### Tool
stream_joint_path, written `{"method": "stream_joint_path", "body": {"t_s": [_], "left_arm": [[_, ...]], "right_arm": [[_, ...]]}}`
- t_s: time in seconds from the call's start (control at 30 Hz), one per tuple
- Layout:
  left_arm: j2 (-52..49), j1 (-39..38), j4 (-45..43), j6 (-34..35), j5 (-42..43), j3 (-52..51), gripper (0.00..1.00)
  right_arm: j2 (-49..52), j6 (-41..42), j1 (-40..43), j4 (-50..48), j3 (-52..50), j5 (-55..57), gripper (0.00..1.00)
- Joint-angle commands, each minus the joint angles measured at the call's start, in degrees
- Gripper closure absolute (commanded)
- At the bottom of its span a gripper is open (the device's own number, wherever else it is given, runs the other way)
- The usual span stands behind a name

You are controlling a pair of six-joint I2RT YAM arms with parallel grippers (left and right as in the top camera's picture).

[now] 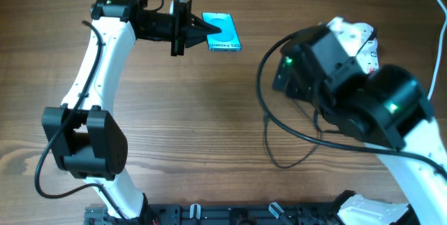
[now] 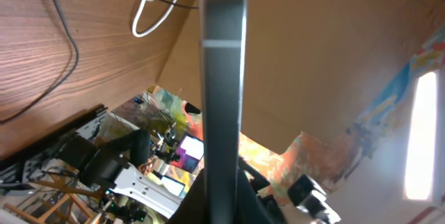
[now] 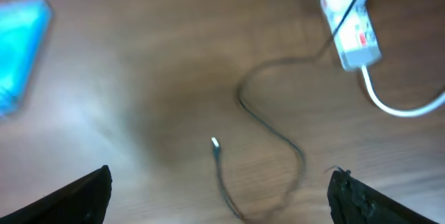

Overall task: Plug charger to phone and switch on socket
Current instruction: 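Move the right gripper down over the black USB-C cable end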

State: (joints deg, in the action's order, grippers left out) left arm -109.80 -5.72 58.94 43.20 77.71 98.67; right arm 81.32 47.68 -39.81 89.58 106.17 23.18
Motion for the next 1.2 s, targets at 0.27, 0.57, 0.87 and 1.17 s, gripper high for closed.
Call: {"method": "stream_joint_path", "body": {"t_s": [0.27, 0.57, 0.87, 1.17], "left_arm": [[1.7, 0.81, -1.16, -0.98, -3.74, 0.07, 0.96], [1.68, 6.29, 0.98, -8.39, -16.11, 0.0, 0.96], [1.68, 7.13, 7.3, -16.5, -25.44, 0.0, 0.96], [1.68, 7.13, 9.31, -16.46, -35.21, 0.0, 0.96]], "right_arm": [[1.84, -4.09, 0.13, -9.38, -20.55, -11.93, 0.0], [2.97, -8.7, 0.15, -20.65, -33.44, -17.77, 0.0], [10.32, -14.51, 5.57, -25.05, -35.69, -23.3, 0.04], [15.74, -15.5, 7.32, -31.93, -40.24, -27.32, 0.27]]}}
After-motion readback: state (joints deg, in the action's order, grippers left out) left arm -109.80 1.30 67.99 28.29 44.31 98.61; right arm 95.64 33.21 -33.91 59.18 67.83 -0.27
